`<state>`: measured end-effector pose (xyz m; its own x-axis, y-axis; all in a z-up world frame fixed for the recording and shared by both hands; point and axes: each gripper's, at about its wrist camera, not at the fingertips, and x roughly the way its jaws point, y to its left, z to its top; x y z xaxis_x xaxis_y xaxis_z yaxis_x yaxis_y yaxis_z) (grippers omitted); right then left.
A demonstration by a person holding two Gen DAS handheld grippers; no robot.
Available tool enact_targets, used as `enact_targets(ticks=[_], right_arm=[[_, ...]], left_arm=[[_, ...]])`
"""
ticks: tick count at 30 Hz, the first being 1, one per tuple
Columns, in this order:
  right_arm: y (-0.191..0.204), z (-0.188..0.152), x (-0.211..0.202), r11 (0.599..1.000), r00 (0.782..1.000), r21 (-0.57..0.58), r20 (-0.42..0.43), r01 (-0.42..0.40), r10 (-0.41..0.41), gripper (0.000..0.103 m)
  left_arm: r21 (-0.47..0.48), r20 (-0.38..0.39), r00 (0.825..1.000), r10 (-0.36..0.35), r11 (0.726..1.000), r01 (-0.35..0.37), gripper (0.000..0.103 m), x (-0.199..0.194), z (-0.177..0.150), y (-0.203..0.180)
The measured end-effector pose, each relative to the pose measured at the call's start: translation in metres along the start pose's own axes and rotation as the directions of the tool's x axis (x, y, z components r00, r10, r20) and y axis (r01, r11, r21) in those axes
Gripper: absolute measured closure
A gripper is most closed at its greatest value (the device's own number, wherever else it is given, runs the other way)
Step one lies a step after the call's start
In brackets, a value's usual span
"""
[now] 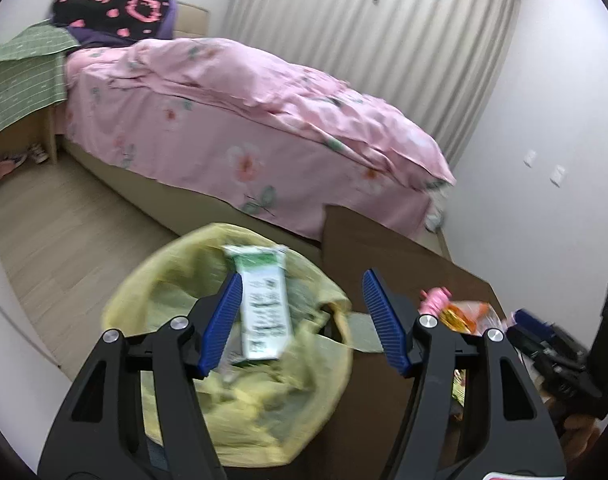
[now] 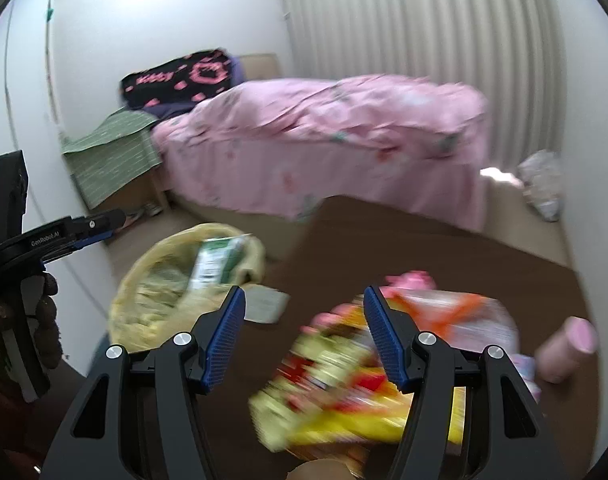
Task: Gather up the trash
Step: 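Move both tools back to the wrapper pile on the table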
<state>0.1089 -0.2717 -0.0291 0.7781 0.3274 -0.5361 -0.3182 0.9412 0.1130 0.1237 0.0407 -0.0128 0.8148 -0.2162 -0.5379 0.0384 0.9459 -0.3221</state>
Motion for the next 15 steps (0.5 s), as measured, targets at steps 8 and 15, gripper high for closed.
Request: enact_targets(ticks=[8, 15], right_arm=[[-0.061, -0.03, -0.053, 0.984, 0.985, 0.051, 0.019, 0.173, -0.174, 0.045], [-0.085, -0.057, -0.059, 0.97, 0.974, 0.085, -0.031, 0.227, -0.225, 0.045]], left_arm=[[0.107, -0.111, 0.981, -0.161, 0.979, 0.173, 0.043, 0.03, -0.027, -0.07], [0.181, -0.192, 0.947, -0.258, 0.939, 0.292, 0.042, 0.047, -0.048, -0.118]])
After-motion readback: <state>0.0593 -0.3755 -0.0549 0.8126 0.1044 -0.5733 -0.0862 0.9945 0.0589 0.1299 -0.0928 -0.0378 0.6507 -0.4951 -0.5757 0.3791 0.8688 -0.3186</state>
